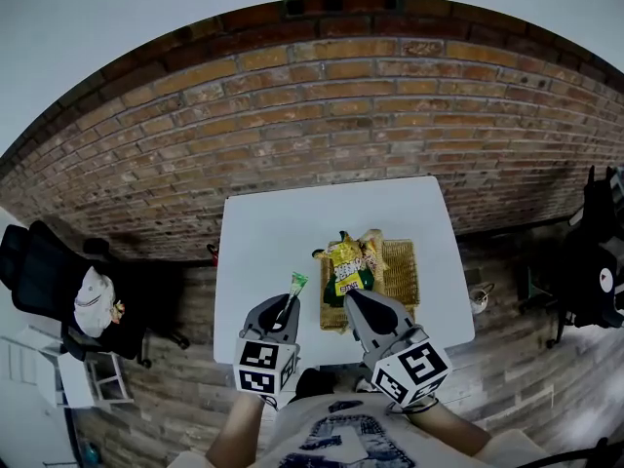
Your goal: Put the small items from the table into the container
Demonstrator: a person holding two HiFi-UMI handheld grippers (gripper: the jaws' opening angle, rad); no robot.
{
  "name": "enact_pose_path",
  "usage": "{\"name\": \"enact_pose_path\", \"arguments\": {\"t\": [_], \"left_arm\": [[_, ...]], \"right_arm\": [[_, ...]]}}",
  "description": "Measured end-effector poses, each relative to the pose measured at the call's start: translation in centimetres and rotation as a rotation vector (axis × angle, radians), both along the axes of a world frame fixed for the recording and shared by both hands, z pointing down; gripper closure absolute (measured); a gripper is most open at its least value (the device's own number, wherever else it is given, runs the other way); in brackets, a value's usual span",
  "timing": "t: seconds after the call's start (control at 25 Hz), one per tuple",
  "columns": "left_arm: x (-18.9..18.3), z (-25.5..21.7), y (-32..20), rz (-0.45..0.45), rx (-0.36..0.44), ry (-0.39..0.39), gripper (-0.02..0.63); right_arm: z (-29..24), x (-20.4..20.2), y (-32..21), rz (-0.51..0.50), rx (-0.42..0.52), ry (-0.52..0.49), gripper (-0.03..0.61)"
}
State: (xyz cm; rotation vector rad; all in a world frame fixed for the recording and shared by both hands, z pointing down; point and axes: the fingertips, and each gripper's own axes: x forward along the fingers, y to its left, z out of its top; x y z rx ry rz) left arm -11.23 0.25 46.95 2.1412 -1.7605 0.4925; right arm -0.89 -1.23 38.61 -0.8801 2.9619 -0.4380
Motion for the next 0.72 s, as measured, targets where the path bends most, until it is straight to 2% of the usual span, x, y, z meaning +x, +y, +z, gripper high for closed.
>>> {"name": "enact_pose_path", "arguments": {"t": [0.52, 0.72], "left_arm": [[6.2, -1.6, -0.5, 0.045, 0.039, -0.022, 0.523], [7.9, -1.6, -1.3, 0.078, 0.044, -0.030, 0.523]], "right_arm": [[0.3, 8.2, 0.4, 0.064, 0.000, 0.003, 0.560], [0.5, 10.2, 0.0, 0.099, -0.004, 0.004, 0.560]]}}
